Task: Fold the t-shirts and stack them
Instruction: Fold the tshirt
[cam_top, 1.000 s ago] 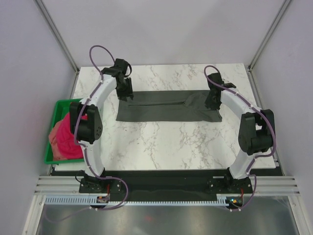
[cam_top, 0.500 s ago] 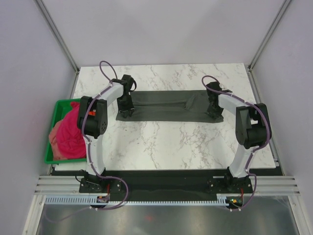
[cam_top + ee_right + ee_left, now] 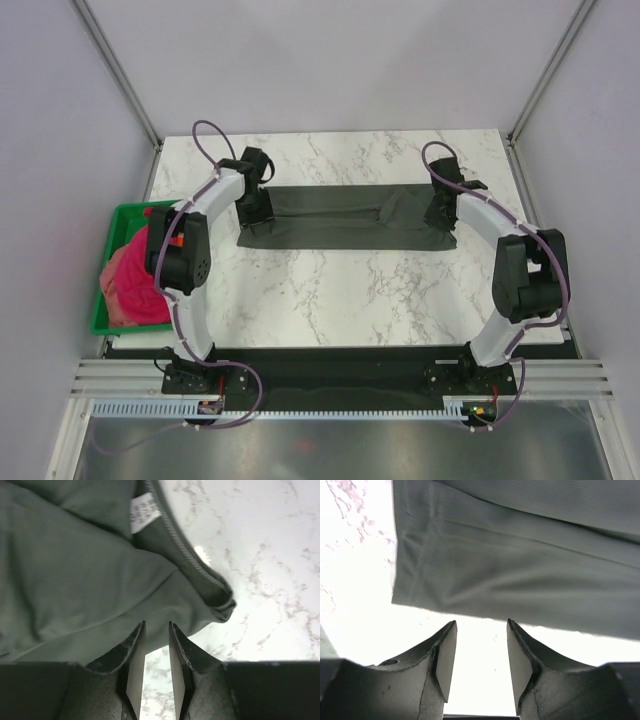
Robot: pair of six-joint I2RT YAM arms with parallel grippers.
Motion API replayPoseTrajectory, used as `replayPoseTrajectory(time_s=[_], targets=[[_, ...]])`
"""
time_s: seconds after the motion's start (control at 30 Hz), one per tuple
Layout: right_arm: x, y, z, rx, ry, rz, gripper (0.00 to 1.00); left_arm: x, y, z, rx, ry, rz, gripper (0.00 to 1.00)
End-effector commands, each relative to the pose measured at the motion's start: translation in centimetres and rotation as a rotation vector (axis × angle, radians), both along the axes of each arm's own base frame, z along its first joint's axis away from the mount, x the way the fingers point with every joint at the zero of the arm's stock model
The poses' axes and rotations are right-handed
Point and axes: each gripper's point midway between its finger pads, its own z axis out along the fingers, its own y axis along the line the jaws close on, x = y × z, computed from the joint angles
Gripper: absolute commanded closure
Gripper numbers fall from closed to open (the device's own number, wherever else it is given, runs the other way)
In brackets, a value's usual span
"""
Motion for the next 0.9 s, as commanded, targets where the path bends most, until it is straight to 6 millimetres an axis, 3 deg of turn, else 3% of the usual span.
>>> replayPoseTrajectory(time_s=[0.0,0.13,0.23,0.3,0.53,0.77,0.87], targets=[[2.8,2.9,3.9,0.129,-0.152,0.013,0.67,0.7,-1.6,5.2,-0.114,-0.117,-0.026,0.47],[5.1,4.9,4.2,0.160,-0.189,0.044,0.63,1.7,-1.7,5.5,-0.204,-0.113,-0.011,0.47],[7.5,6.9,4.6,0.181,-0.222,0.078,0.61,2.6,-0.6,4.2,-0.229,-0.090,0.027,0.48],[8.1,7.6,3.3,0.182,-0.200,0.074,0.60,3.1,0.3,3.1,-0.225,-0.073,0.052,0.50],[10.5,9.8,1.9,0.184,-0.211,0.084,0.59,4.5,3.4,0.1,-0.138,-0.040,0.112,0.53],[12.0,11.0,0.0,0.174,-0.197,0.122,0.60,3.4,6.4,-2.1,-0.037,0.007,0.160,0.56],[12.5,11.4,-0.1,0.183,-0.212,0.118,0.67,2.7,7.0,-2.5,-0.005,0.019,0.168,0.63]])
